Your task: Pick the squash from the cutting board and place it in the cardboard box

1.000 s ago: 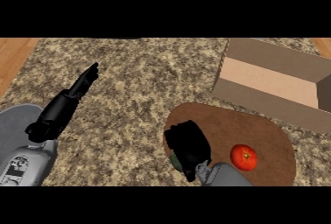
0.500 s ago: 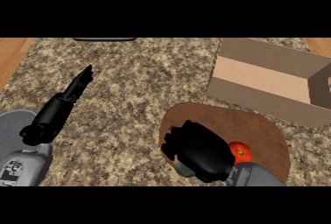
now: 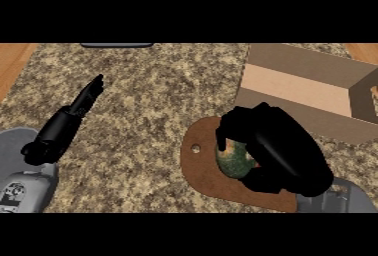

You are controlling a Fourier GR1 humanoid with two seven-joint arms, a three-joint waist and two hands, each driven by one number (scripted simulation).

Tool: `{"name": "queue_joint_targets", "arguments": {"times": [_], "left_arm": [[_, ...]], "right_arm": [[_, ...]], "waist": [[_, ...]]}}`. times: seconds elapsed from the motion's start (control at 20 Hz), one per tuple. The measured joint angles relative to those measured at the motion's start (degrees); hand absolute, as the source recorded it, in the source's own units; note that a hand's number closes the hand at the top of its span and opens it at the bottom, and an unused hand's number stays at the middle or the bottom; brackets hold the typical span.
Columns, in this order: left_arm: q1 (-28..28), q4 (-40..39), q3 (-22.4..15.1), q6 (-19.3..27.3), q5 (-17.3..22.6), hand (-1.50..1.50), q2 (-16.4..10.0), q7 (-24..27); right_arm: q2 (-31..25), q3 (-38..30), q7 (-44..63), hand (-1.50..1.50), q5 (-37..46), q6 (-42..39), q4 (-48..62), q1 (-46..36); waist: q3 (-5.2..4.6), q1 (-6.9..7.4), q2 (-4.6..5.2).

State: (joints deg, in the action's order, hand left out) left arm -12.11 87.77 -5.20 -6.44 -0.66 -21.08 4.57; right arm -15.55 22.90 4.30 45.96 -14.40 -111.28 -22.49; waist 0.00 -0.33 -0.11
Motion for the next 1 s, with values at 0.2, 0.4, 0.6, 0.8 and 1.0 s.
{"name": "queue_joint_targets", "arguments": {"times": [0.2,0.4,0.6,0.8,1.0], "left_arm": [[0.12,0.46,-0.07,-0.31,-0.23,0.00,0.26,-0.32],[0.00,0.53,-0.10,-0.43,-0.87,0.00,0.88,-0.26],[-0.85,0.98,0.70,-1.44,-0.55,0.00,0.79,-1.29],[-1.00,0.66,0.77,-1.52,-1.20,0.00,1.48,-0.90],[-1.30,-0.19,0.29,-1.26,-2.07,0.00,2.39,-0.15]], "right_arm": [[1.28,-9.54,4.57,1.50,-3.47,-0.58,2.75,-4.07],[0.85,-17.45,5.54,1.50,-5.72,-0.05,8.90,-8.70],[-1.61,-23.63,2.34,1.50,-6.60,1.26,19.71,-14.37],[-6.42,-25.71,-1.72,1.50,-4.79,0.39,29.54,-19.04],[-10.62,-25.11,-5.25,1.50,-3.06,-3.39,39.65,-21.47]], "waist": [[-0.01,0.37,0.10],[-0.01,0.60,0.18],[0.00,0.97,0.29],[0.00,1.13,0.36],[-0.01,1.45,0.55]]}}
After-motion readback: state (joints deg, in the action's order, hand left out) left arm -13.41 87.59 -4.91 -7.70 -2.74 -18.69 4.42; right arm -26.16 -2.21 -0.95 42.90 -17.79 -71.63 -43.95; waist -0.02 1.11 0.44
